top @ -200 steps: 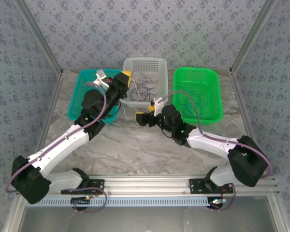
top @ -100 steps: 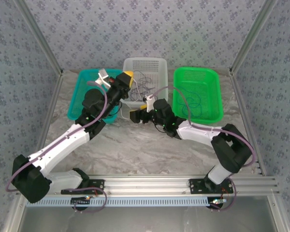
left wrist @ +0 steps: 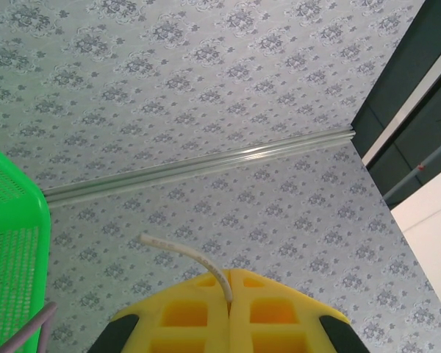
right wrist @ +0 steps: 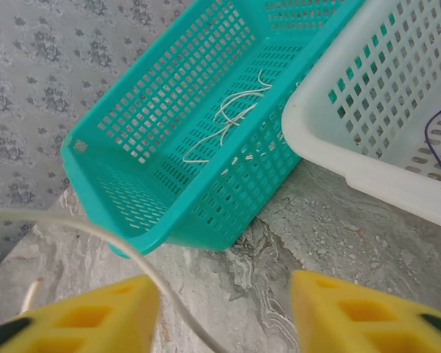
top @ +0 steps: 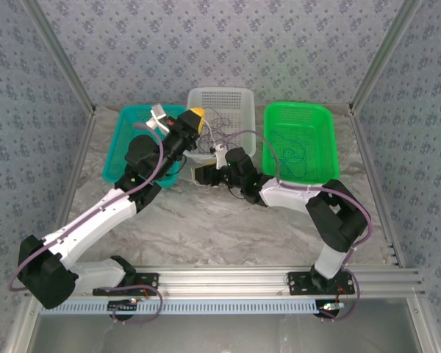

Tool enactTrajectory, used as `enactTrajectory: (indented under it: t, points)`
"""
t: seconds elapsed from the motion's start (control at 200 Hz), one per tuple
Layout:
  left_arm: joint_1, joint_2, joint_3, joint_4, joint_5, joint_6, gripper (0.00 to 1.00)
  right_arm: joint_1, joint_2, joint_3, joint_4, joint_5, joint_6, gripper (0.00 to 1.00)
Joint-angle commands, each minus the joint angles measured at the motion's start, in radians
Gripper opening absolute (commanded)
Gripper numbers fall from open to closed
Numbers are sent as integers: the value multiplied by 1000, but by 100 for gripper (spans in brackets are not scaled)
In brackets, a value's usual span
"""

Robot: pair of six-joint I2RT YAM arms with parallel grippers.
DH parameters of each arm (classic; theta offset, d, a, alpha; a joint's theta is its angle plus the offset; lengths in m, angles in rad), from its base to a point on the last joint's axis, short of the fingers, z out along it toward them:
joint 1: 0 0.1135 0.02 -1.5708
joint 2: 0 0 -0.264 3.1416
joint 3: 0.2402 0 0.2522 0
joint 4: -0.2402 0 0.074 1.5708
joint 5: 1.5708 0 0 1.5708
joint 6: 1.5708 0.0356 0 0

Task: Untangle the cables

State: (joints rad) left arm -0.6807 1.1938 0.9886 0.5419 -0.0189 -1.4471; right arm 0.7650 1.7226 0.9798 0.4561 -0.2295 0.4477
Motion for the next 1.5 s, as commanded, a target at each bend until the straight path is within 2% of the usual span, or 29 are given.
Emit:
enactTrajectory:
  t: [0.0,0.11,0.345,0.705,0.894,1.034,1.254,1.494]
  points:
    - [3,-17,35,23,9,24,0,-3,6,8,-20,-8,-14,40]
    - [30,-34,38,5,9,33,0,13,-7,-12,-78,20,-67,28]
    - [107,-54,66,-37,29,40,0,74,-26,-36,-207,138,-205,26]
    - [162,-75,65,-54,43,33,0,122,-37,-87,-160,230,-258,28]
    - [182,-90,63,-64,47,33,0,129,-37,-91,-158,236,-271,17]
    - [231,-95,65,-83,67,21,0,149,-42,-103,-150,253,-308,14]
    - [326,-89,46,-96,94,-14,0,258,-66,-114,-147,317,-523,9]
    - [404,-55,10,-63,129,-65,0,376,-45,-43,-230,308,-685,9]
